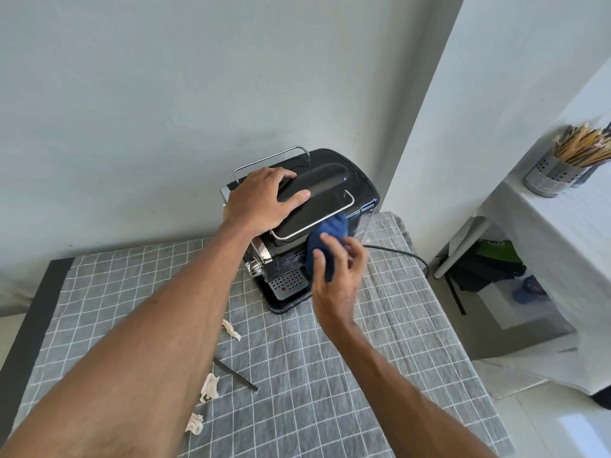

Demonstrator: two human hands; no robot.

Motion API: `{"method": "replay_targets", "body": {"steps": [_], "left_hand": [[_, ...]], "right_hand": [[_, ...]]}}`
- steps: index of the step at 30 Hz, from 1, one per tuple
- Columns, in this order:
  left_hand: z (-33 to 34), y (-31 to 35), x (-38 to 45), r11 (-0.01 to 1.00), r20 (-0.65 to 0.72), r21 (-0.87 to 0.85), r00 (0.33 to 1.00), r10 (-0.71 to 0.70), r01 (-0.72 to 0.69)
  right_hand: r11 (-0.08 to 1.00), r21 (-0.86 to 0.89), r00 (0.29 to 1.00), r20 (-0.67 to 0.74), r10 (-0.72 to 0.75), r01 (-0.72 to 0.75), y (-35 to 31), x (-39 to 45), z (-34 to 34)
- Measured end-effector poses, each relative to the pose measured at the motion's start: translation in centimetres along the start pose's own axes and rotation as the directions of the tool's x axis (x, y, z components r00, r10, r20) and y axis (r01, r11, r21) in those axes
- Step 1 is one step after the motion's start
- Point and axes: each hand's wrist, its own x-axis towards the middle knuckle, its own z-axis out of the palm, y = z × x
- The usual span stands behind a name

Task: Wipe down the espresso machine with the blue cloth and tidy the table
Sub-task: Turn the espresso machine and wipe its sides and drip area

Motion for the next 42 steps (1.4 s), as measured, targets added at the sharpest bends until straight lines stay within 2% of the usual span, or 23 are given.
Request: {"method": "replay_targets", "body": {"steps": [2, 3, 6, 8, 10, 12, 13, 14, 16, 17, 19, 21, 23, 26, 28, 29, 31, 32, 34, 35, 37, 40, 42], "left_hand": [[0.0, 0.1, 0.0, 1.000, -0.001, -0.001, 1.000, 0.000, 0.000], [0.0, 0.1, 0.0, 1.000, 0.000, -0.001, 1.000, 0.001, -0.001], [-0.1, 0.1, 0.1, 1.000, 0.008, 0.003, 1.000, -0.002, 0.002], [-0.1, 0.2, 0.1, 1.000, 0.009, 0.006, 1.000, -0.006, 0.006], [-0.1, 0.1, 0.1, 1.000, 0.011, 0.009, 1.000, -0.014, 0.014], [-0.1, 0.2, 0.2, 1.000, 0.035, 0.020, 0.999, -0.011, 0.010], [-0.2, 0.2, 0.2, 1.000, 0.049, 0.025, 0.999, -0.004, 0.003], [-0.2, 0.2, 0.3, 1.000, 0.061, 0.025, 0.998, -0.002, 0.001], [-0.3, 0.1, 0.3, 0.999, 0.087, 0.036, 0.996, -0.001, -0.002], [-0.4, 0.1, 0.3, 0.999, 0.097, 0.045, 0.995, 0.003, -0.008], [-0.3, 0.2, 0.3, 0.998, 0.108, 0.054, 0.994, 0.004, -0.010], [-0.2, 0.3, 0.4, 0.999, 0.103, 0.054, 0.995, 0.001, -0.007], [-0.3, 0.3, 0.4, 0.999, 0.093, 0.052, 0.996, -0.004, -0.001], [-0.5, 0.4, 0.4, 0.998, 0.105, 0.061, 0.994, 0.009, -0.015], [-0.5, 0.3, 0.3, 0.998, 0.119, 0.064, 0.993, 0.012, -0.019], [-0.4, 0.2, 0.2, 0.998, 0.121, 0.060, 0.993, 0.009, -0.016], [-0.4, 0.1, 0.2, 0.999, 0.115, 0.045, 0.993, 0.007, -0.012], [-0.4, 0.1, 0.2, 0.999, 0.114, 0.042, 0.993, 0.011, -0.016], [-0.4, 0.3, 0.3, 0.999, 0.118, 0.044, 0.993, 0.018, -0.024], [-0.5, 0.4, 0.4, 0.999, 0.120, 0.046, 0.993, 0.019, -0.025], [-0.6, 0.4, 0.5, 0.999, 0.120, 0.049, 0.993, 0.014, -0.020], [-0.6, 0.5, 0.5, 0.999, 0.121, 0.051, 0.993, 0.014, -0.020], [-0.5, 0.4, 0.6, 0.998, 0.129, 0.052, 0.992, 0.017, -0.024]], "right_hand": [[0.985, -0.016, 0.985, 0.033, -0.170, 0.171, -0.1, -0.2, 0.2], [0.984, -0.007, 0.984, -0.003, -0.180, 0.180, -0.2, 0.2, 0.2], [0.993, 0.081, 0.977, -0.187, 0.098, -0.084, -0.9, 1.7, 0.4], [0.986, 0.067, 0.968, -0.193, 0.160, -0.149, -1.4, 1.3, 1.1], [1.000, 0.015, 1.000, 0.007, 0.006, -0.006, -1.5, -0.3, 1.5], [0.982, 0.022, 0.943, 0.275, -0.185, 0.187, -0.6, -1.8, 1.1], [0.975, 0.016, 0.920, 0.328, -0.213, 0.220, 0.0, -1.8, 0.8], [0.983, -0.009, 0.937, 0.304, -0.173, 0.184, 0.6, -1.2, 0.5], [0.995, -0.021, 0.992, 0.079, 0.095, -0.093, 1.2, 0.5, 0.1], [0.974, 0.012, 0.974, -0.042, 0.224, -0.224, 1.3, 1.6, -0.1], [0.961, 0.082, 0.950, -0.146, 0.275, -0.266, 1.0, 2.7, 0.0], [0.985, 0.047, 0.980, -0.101, 0.171, -0.167, 0.4, 1.9, 0.9], [0.999, -0.029, 1.000, 0.009, -0.029, 0.029, -0.2, -0.3, 2.0], [0.955, -0.005, 0.934, 0.210, -0.290, 0.298, -0.2, -3.0, 2.6], [0.933, 0.027, 0.891, 0.288, -0.351, 0.359, 0.5, -3.3, 2.0], [0.935, 0.020, 0.897, 0.276, -0.345, 0.354, 1.1, -3.1, 1.5], [0.984, -0.032, 0.975, 0.149, -0.167, 0.174, 2.3, -1.5, 0.5], [0.999, -0.046, 0.999, 0.045, 0.026, -0.024, 2.5, -0.1, 0.0], [0.939, 0.020, 0.935, -0.083, 0.344, -0.343, 2.8, 3.1, -0.8], [0.927, 0.033, 0.919, -0.123, 0.375, -0.374, 2.7, 4.2, -0.9], [0.951, 0.045, 0.937, -0.161, 0.310, -0.306, 1.7, 5.1, -0.6], [0.995, 0.024, 0.994, -0.048, 0.100, -0.099, 0.1, 2.1, 0.5], [0.999, -0.030, 0.999, 0.034, -0.033, 0.035, 0.8, -0.2, 0.8]]}}
